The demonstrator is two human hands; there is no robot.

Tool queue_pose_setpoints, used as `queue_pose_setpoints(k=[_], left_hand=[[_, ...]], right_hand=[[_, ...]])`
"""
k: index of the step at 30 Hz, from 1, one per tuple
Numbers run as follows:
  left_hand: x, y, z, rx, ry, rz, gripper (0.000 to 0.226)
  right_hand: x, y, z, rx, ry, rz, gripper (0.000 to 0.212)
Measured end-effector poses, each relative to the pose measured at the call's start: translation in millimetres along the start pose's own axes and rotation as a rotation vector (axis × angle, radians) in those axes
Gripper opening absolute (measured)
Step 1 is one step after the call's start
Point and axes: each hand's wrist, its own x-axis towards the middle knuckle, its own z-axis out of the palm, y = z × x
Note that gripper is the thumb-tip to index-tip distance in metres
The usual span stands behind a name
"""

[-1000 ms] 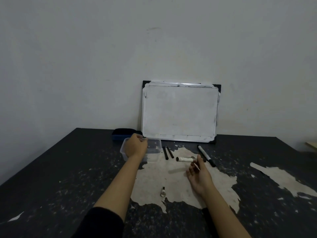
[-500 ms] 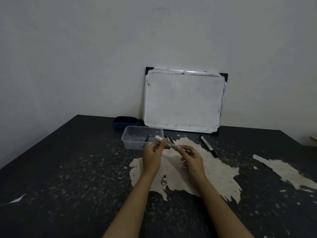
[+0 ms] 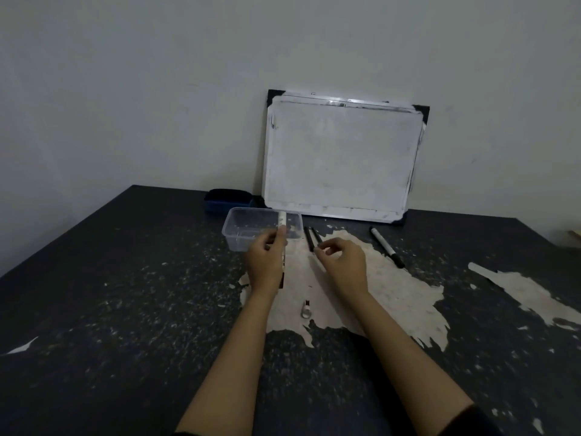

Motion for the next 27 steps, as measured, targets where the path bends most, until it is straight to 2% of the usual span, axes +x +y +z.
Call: queue_pose_setpoints(k=[6, 11, 13, 16, 18, 22, 27], left_hand=[[4, -16, 2, 0.113, -0.054, 0.074, 0.027], [8, -21, 4, 0.142, -0.059, 0.102, 0.027], [7, -20, 5, 0.135, -0.074, 0.104, 0.024], [6, -18, 5, 0.115, -0.115, 0.11, 0.019], [5, -17, 5, 0.133, -0.147, 0.147, 0.024], [5, -17, 5, 0.267, -0.148, 0.261, 0.036], [0, -17, 4, 0.42, -0.146, 0.37, 0.035]], right_hand=[[28, 1, 27, -0.274, -0.012, -0.024, 0.029], [29, 7, 25, -0.275, 0.006, 0.003, 0.017], [28, 7, 15, -0.186, 0.073, 0.027, 0.014], [21, 1, -7, 0.135, 0.139, 0.08, 0.011], [18, -1, -15, 0.345, 0.128, 0.117, 0.014], [16, 0, -13, 0.767, 0.057, 0.318, 0.021], [15, 4, -12, 0.835, 0.051, 0.364, 0.031]])
